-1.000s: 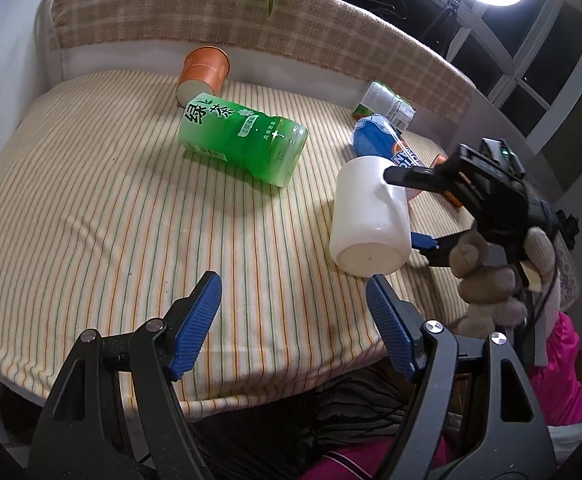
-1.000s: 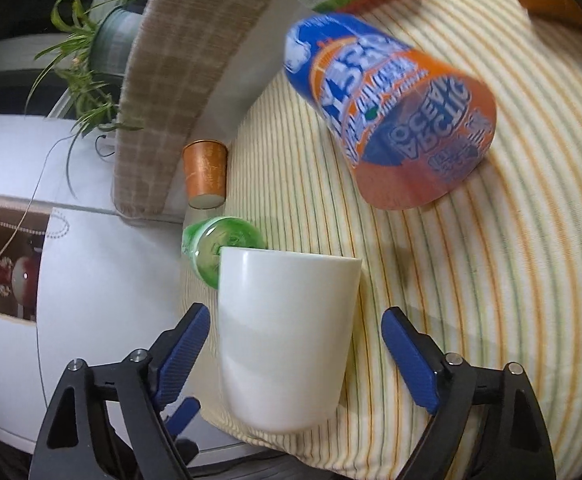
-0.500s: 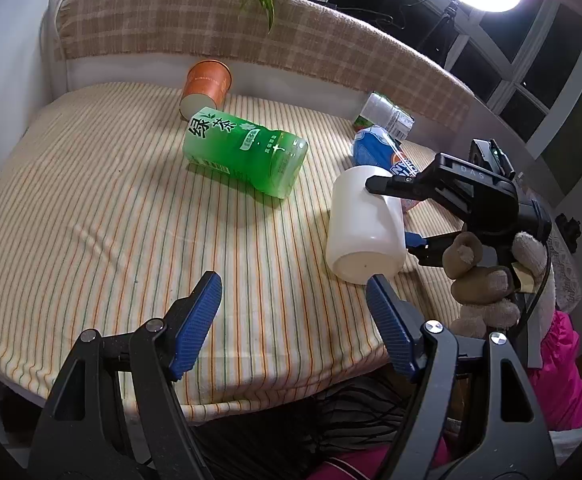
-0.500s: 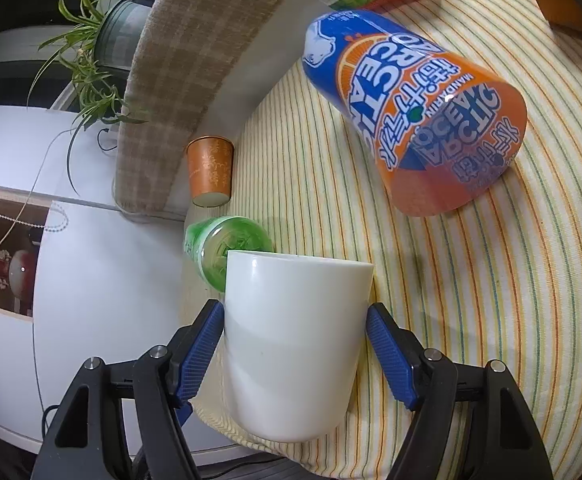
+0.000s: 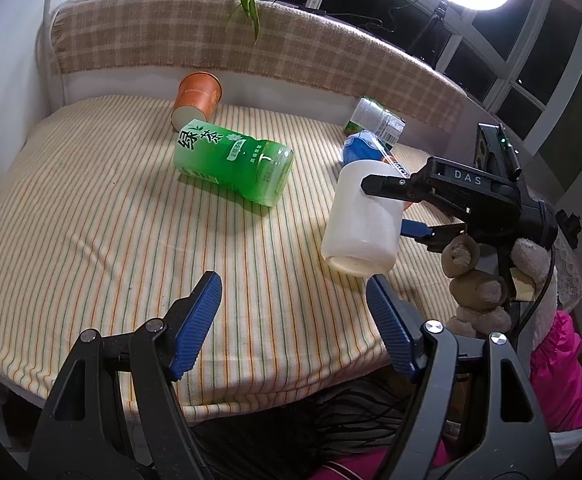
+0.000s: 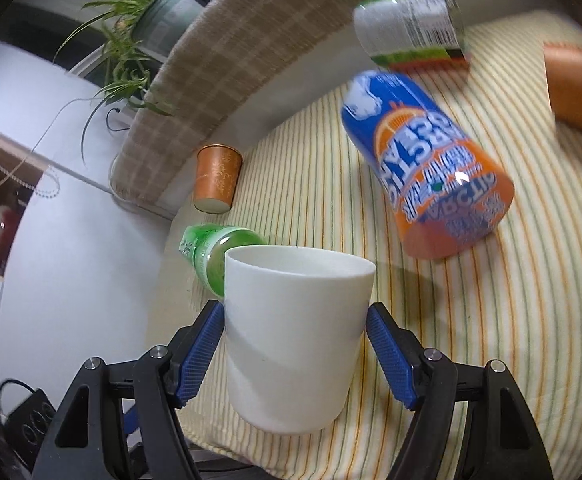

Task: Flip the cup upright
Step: 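Lower the upright white cup onto the table with the left gripper, then open the left gripper and withdraw it from the white cup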

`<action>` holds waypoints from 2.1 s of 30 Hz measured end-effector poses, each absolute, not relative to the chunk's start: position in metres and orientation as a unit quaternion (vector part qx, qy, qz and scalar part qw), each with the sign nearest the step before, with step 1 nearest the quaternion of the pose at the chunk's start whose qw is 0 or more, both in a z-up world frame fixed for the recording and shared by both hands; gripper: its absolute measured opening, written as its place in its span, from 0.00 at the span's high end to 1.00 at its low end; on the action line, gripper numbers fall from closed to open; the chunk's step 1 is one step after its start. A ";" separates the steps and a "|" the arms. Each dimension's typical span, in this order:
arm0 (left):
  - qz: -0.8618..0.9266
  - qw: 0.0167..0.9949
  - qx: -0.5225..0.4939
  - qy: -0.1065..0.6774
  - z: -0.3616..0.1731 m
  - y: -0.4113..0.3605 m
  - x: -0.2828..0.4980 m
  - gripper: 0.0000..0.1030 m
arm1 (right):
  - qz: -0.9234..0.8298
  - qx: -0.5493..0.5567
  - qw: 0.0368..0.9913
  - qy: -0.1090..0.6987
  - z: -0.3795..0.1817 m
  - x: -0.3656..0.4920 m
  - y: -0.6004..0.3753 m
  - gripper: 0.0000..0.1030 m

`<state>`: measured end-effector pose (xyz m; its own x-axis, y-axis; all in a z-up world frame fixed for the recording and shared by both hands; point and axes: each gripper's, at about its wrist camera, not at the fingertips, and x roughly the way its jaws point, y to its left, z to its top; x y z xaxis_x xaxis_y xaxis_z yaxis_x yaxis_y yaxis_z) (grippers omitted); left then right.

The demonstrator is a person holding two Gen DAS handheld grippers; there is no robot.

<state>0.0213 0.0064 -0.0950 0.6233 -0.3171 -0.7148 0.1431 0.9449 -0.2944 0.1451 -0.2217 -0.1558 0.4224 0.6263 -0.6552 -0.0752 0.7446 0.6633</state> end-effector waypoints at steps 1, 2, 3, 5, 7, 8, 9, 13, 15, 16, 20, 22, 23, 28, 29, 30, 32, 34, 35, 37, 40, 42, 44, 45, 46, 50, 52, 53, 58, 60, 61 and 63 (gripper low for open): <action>-0.128 0.895 -0.105 0.413 -0.095 0.007 0.021 0.25 | 0.220 0.273 0.800 0.486 -0.154 0.145 -0.221 0.27; -0.128 0.896 -0.105 0.412 -0.094 0.007 0.021 0.25 | 0.219 0.262 0.807 0.481 -0.151 0.144 -0.219 0.27; -0.128 0.896 -0.105 0.412 -0.094 0.007 0.022 0.25 | 0.219 0.251 0.814 0.475 -0.148 0.143 -0.218 0.27; -0.127 0.896 -0.106 0.412 -0.094 0.007 0.021 0.25 | 0.217 0.232 0.826 0.466 -0.144 0.141 -0.215 0.27; -0.126 0.896 -0.106 0.412 -0.094 0.008 0.021 0.25 | 0.216 0.216 0.835 0.458 -0.141 0.140 -0.212 0.27; -0.125 0.896 -0.106 0.412 -0.094 0.007 0.021 0.25 | 0.215 0.208 0.839 0.454 -0.139 0.139 -0.212 0.27; -0.124 0.896 -0.106 0.413 -0.094 0.007 0.021 0.25 | 0.215 0.200 0.843 0.451 -0.138 0.138 -0.212 0.27; -0.126 0.896 -0.106 0.413 -0.093 0.006 0.021 0.25 | 0.205 0.152 0.867 0.429 -0.132 0.133 -0.206 0.27; -0.126 0.896 -0.105 0.413 -0.093 0.005 0.021 0.25 | 0.200 0.127 0.878 0.416 -0.129 0.130 -0.202 0.27; -0.127 0.896 -0.106 0.412 -0.093 0.005 0.020 0.25 | 0.198 0.116 0.882 0.411 -0.127 0.129 -0.200 0.27; -0.125 0.896 -0.108 0.412 -0.093 0.006 0.020 0.25 | 0.198 0.080 0.895 0.391 -0.123 0.125 -0.191 0.27; -0.124 0.896 -0.109 0.413 -0.094 0.005 0.020 0.25 | 0.199 0.072 0.899 0.383 -0.122 0.125 -0.190 0.27; -0.124 0.896 -0.109 0.413 -0.094 0.005 0.020 0.25 | 0.197 0.067 0.901 0.380 -0.122 0.125 -0.188 0.27; -0.125 0.897 -0.107 0.411 -0.092 0.005 0.018 0.25 | 0.193 0.029 0.911 0.362 -0.121 0.122 -0.176 0.27; -0.124 0.897 -0.107 0.410 -0.092 0.006 0.019 0.25 | 0.193 0.017 0.914 0.358 -0.121 0.120 -0.173 0.27; -0.123 0.897 -0.107 0.410 -0.092 0.006 0.019 0.25 | 0.194 0.003 0.916 0.352 -0.121 0.117 -0.169 0.27; -0.123 0.898 -0.108 0.410 -0.091 0.006 0.019 0.25 | 0.195 -0.016 0.917 0.347 -0.123 0.113 -0.162 0.27; -0.123 0.898 -0.107 0.409 -0.091 0.006 0.019 0.25 | 0.196 -0.027 0.917 0.347 -0.124 0.110 -0.158 0.27; -0.124 0.898 -0.106 0.409 -0.091 0.006 0.019 0.25 | 0.197 -0.030 0.916 0.347 -0.125 0.109 -0.157 0.27; -0.124 0.899 -0.105 0.407 -0.090 0.006 0.018 0.25 | 0.197 -0.036 0.917 0.345 -0.126 0.105 -0.156 0.27; -0.123 0.899 -0.104 0.406 -0.090 0.005 0.018 0.25 | 0.204 -0.034 0.916 0.345 -0.125 0.101 -0.157 0.27; -0.124 0.899 -0.105 0.406 -0.089 0.006 0.018 0.25 | 0.207 -0.034 0.915 0.345 -0.125 0.100 -0.157 0.27; -0.124 0.900 -0.105 0.405 -0.089 0.005 0.019 0.25 | 0.209 -0.034 0.914 0.345 -0.125 0.097 -0.156 0.27; -0.124 0.900 -0.105 0.405 -0.088 0.005 0.018 0.25 | 0.209 -0.035 0.914 0.345 -0.125 0.096 -0.156 0.27; -0.125 0.900 -0.105 0.405 -0.088 0.004 0.019 0.25 | 0.209 -0.034 0.914 0.345 -0.125 0.095 -0.156 0.27; -0.126 0.900 -0.104 0.404 -0.087 0.003 0.017 0.25 | 0.211 -0.032 0.913 0.347 -0.126 0.092 -0.158 0.27; -0.126 0.900 -0.104 0.404 -0.087 0.002 0.017 0.25 | 0.211 -0.031 0.913 0.348 -0.127 0.091 -0.159 0.27; -0.126 0.900 -0.104 0.405 -0.087 0.002 0.017 0.25 | 0.211 -0.030 0.913 0.349 -0.127 0.090 -0.160 0.27; -0.126 0.900 -0.105 0.405 -0.087 0.001 0.017 0.25 | 0.215 -0.029 0.911 0.349 -0.128 0.086 -0.162 0.27; -0.125 0.900 -0.104 0.404 -0.087 0.001 0.017 0.25 | 0.216 -0.027 0.911 0.351 -0.129 0.085 -0.163 0.27; -0.125 0.900 -0.105 0.404 -0.087 0.001 0.017 0.25 | 0.217 -0.025 0.910 0.352 -0.129 0.084 -0.163 0.27; -0.125 0.900 -0.105 0.404 -0.087 0.001 0.017 0.25 | 0.217 -0.022 0.910 0.353 -0.129 0.083 -0.165 0.27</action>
